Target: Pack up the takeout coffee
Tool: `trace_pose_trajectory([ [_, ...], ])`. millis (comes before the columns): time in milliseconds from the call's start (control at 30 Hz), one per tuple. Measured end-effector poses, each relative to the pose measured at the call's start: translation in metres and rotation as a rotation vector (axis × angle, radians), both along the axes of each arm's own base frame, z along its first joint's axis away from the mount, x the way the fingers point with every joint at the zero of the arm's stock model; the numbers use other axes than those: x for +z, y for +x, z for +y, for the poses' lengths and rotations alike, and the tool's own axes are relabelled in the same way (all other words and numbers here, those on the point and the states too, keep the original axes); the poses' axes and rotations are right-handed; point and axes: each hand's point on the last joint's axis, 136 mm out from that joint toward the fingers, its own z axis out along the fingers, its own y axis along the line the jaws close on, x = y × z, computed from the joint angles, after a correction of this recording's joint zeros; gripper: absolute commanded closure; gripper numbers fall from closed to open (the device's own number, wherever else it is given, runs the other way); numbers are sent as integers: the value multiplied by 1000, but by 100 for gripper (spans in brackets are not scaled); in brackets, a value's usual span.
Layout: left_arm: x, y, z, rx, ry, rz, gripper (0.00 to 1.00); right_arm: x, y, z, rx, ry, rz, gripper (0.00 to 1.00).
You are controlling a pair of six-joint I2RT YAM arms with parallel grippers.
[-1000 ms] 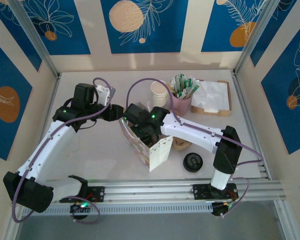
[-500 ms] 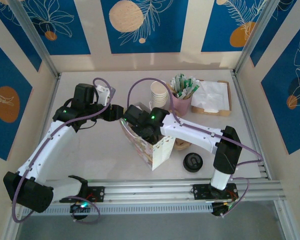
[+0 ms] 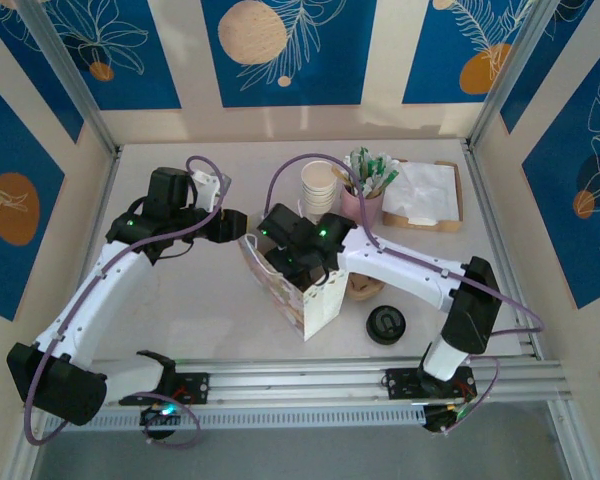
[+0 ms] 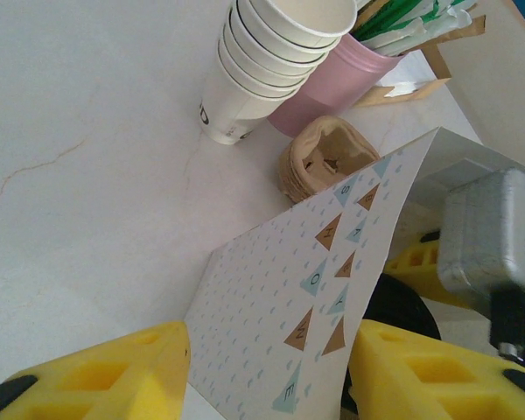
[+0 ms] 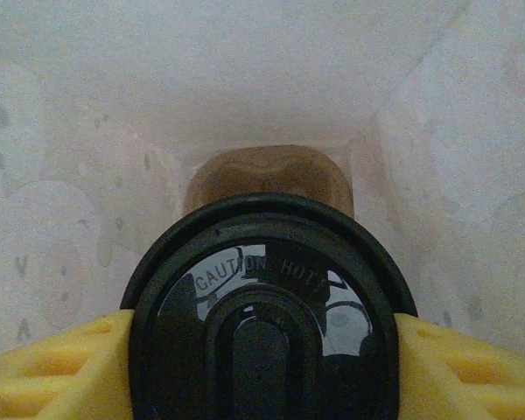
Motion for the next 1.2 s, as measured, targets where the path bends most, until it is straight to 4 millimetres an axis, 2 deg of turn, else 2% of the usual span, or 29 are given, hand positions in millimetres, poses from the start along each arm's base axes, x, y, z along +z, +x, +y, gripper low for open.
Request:
trace_pose_trajectory([
  [167,-1,0,0,0,0,2,49,-14,5,6,-1,-18,11,55],
  [433,-1,0,0,0,0,2,49,-18,11,11,-9,-72,-29,55],
  [1200,-1,-1,-1,0,-1,5,49,-9,14,5,2,-118,-95,55],
])
